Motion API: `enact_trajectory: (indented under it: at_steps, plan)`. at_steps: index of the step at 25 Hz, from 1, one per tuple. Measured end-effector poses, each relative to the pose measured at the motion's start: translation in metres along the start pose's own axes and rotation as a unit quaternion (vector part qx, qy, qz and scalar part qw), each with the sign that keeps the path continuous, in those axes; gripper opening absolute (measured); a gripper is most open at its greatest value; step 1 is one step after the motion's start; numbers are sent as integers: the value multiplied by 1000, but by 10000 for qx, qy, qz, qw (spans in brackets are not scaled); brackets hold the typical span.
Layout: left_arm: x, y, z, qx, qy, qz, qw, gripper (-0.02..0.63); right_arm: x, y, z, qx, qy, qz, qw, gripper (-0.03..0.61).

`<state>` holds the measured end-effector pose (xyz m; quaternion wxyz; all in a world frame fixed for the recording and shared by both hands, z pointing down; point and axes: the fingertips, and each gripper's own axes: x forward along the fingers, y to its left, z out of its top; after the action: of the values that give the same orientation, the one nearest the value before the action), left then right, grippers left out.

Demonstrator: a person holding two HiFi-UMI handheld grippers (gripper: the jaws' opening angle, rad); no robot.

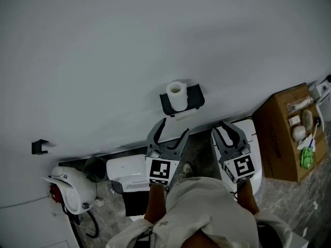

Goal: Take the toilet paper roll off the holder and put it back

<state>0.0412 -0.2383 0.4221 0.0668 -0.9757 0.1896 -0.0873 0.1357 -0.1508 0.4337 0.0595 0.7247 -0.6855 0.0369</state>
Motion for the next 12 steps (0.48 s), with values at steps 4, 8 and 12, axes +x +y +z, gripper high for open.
enact_trajectory:
  at_steps: [4,8,12]
  plan:
    - [-1,-1,-1,8,39,34,10000,333,0,-1,-1,-14,21,26,10000,97]
    - [-1,1,-2,7,50,51,10000,333,1,-1,-1,-28,41,36,10000,97]
    - [0,7,-2,1,43,51,10000,333,6,0,3,-79,37,25,10000,97]
